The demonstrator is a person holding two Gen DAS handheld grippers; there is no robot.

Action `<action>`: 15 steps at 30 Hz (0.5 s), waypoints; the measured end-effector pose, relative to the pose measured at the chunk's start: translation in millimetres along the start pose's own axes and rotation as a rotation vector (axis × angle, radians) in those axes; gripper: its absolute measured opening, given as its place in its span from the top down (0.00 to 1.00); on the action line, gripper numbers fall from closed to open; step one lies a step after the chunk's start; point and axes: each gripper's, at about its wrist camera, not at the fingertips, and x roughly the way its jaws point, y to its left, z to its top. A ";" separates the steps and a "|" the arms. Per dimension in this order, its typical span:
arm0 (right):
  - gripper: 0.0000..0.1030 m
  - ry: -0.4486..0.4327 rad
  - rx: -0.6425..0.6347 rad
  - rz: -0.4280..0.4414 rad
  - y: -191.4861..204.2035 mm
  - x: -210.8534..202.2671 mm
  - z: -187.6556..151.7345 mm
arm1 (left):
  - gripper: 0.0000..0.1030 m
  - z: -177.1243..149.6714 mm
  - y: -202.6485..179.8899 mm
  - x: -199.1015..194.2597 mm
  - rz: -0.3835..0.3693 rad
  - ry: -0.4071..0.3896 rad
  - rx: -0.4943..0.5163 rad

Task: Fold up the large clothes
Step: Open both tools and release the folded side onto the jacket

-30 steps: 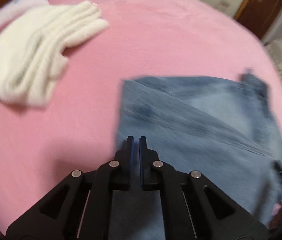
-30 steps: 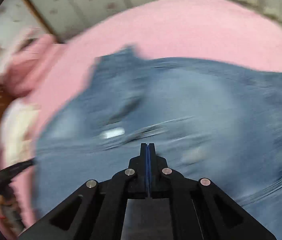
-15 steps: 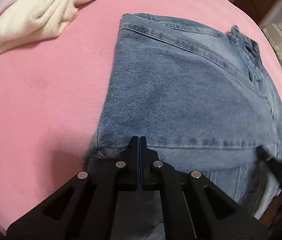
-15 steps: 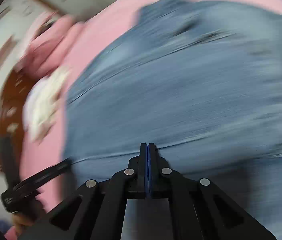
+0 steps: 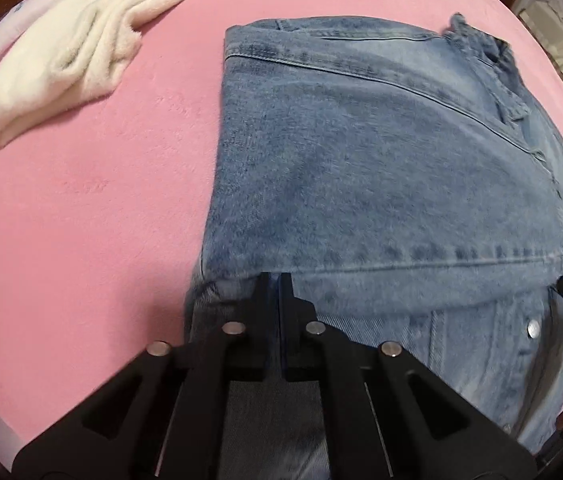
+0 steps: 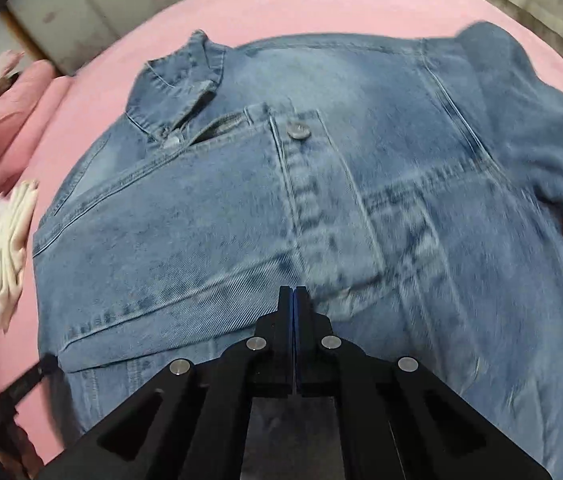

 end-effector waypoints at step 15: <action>0.12 0.050 -0.077 -0.094 53.6 -77.1 -72.6 | 0.22 -33.8 16.8 -66.6 -0.004 0.041 0.091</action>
